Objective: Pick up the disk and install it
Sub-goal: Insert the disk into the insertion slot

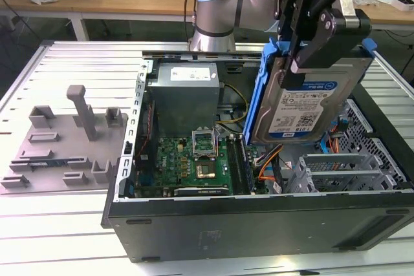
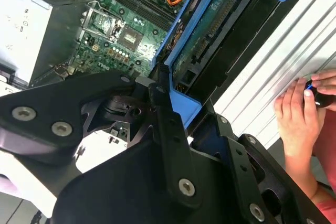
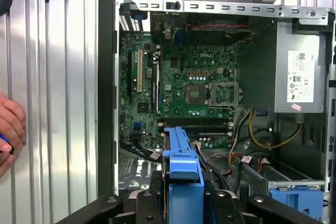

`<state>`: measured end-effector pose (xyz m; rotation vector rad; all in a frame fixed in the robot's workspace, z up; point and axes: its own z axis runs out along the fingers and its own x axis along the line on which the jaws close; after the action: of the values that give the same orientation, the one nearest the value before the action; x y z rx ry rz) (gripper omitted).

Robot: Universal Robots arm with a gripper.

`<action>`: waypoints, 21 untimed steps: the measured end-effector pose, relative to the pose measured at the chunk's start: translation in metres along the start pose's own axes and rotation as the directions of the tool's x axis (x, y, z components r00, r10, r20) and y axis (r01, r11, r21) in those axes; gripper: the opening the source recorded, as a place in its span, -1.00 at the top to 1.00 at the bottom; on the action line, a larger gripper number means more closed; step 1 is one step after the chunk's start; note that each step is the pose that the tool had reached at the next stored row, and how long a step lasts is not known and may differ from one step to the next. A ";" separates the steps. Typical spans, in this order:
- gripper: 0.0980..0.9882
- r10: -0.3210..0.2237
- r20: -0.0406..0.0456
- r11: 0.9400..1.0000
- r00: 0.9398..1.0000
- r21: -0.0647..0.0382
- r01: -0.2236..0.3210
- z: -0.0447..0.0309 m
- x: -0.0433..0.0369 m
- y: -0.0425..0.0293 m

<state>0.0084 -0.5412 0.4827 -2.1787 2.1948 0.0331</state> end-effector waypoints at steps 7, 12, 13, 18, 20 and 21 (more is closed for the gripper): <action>0.39 0.023 -0.001 1.000 1.000 0.000 -0.023 0.0002 0.0014 -0.0023; 0.39 0.023 -0.001 1.000 1.000 0.000 -0.023 0.0006 0.0038 -0.0072; 0.39 0.025 -0.001 1.000 1.000 0.000 -0.025 0.0007 0.0056 -0.0082; 0.39 0.028 -0.001 1.000 1.000 0.000 -0.028 0.0013 0.0097 -0.0176; 0.39 0.029 -0.001 1.000 1.000 0.000 -0.029 0.0018 0.0102 -0.0285; 0.39 0.029 -0.001 1.000 1.000 0.000 -0.029 0.0021 0.0103 -0.0317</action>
<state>0.0400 -0.5517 0.4807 -2.1468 2.2268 0.0333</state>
